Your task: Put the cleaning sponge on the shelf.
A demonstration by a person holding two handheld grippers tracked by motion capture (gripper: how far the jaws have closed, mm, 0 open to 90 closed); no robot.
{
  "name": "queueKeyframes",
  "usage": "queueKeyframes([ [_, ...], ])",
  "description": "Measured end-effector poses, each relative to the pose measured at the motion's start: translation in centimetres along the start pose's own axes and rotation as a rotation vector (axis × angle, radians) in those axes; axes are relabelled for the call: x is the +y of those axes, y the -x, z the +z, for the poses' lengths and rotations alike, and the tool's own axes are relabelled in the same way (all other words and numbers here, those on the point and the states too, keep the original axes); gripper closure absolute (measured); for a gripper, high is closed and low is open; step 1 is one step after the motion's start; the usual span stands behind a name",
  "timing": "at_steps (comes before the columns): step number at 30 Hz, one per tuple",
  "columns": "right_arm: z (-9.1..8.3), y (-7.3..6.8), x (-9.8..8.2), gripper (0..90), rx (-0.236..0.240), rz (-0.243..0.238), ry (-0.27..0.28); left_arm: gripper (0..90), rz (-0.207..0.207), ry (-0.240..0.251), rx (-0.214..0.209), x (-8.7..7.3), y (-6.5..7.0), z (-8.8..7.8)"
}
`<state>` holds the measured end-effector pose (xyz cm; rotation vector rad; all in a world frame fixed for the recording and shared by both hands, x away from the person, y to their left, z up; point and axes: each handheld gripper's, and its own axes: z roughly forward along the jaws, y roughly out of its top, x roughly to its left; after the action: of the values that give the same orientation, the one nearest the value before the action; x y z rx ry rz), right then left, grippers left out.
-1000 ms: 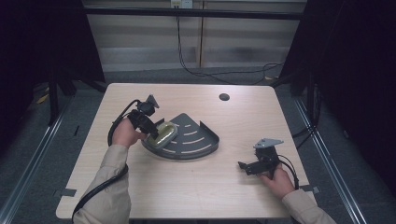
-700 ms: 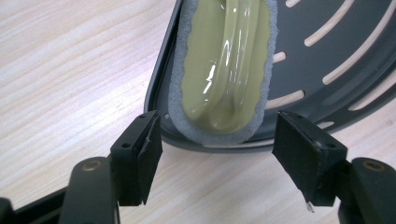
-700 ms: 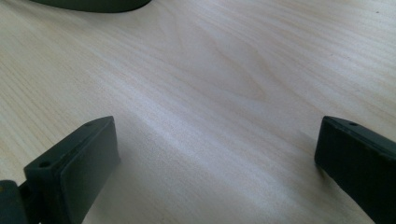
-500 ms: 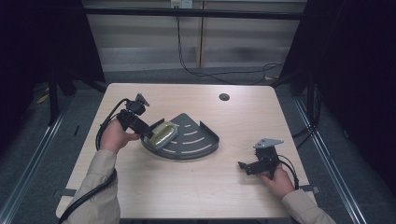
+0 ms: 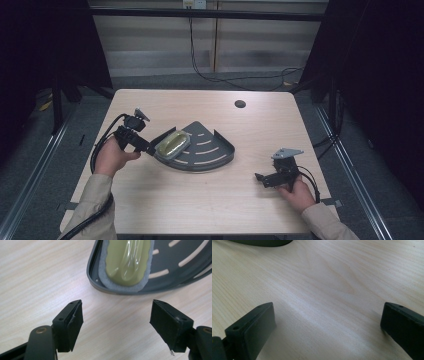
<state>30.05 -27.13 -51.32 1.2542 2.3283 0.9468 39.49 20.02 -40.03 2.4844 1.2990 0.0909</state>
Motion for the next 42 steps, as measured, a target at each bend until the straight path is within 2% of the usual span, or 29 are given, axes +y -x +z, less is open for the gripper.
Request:
queueKeyframes([
  [12, 0.0, 0.0, 0.0, 0.0, 0.0, 0.0, 0.0, 23.5, -0.006, 0.004, 0.0, -3.0, -0.1, 1.5],
  [14, 0.0, 0.0, 0.0, 0.0, 0.0, 0.0, 0.0, 23.0, 0.009, 0.003, 0.002, -3.5, -0.1, 1.9],
  [18, 0.0, 0.0, 0.0, 0.0, -0.001, -0.003, 0.0, 22.4, -0.011, 0.005, -0.005, -4.4, -0.2, 2.8],
  [28, 0.0, 0.0, 0.0, 0.0, 0.0, 0.0, 0.0, 22.3, -0.008, 0.018, 0.003, -6.6, -0.6, 3.8],
  [32, 0.0, 0.0, 0.0, 0.0, 0.0, 0.0, 0.0, 22.2, -0.015, 0.025, 0.021, -7.2, -0.6, 4.1],
  [40, 0.0, 0.0, 0.0, 0.0, 0.0, 0.0, 0.0, 22.2, -0.011, 0.023, 0.026, -8.0, -0.8, 4.5],
  [42, 0.0, 0.0, 0.0, 0.0, 0.0, 0.0, 0.0, 22.1, -0.021, 0.023, 0.026, -8.2, -0.7, 4.6],
])
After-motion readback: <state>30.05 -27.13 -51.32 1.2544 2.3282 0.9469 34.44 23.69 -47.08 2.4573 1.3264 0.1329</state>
